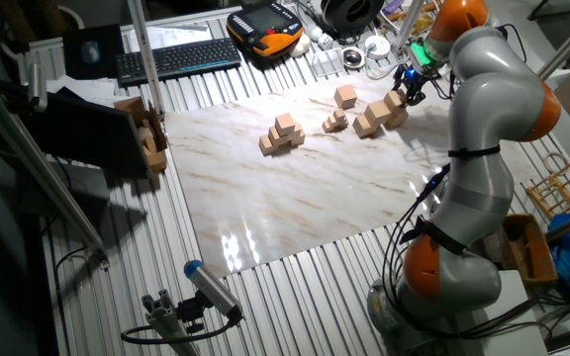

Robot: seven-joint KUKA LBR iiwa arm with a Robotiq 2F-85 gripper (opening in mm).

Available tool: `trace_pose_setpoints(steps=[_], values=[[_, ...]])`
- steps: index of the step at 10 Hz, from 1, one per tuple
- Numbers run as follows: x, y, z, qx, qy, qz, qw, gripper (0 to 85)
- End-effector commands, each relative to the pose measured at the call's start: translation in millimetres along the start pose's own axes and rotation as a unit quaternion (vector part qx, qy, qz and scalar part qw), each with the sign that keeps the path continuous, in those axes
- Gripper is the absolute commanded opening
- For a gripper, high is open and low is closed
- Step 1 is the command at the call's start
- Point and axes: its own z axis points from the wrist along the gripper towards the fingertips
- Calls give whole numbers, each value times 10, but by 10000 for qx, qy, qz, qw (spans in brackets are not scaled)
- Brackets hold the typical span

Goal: Stack the blocks into a pyramid shape

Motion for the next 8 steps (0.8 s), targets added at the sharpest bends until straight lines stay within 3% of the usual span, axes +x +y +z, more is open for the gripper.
trace_pose_setpoints(steps=[1, 4, 8], values=[[0, -5, 9, -2, 1, 7, 10000, 0], [-2, -36, 75, -40, 8, 7, 10000, 0], [4, -49, 98, -16, -83, 64, 9999, 0]])
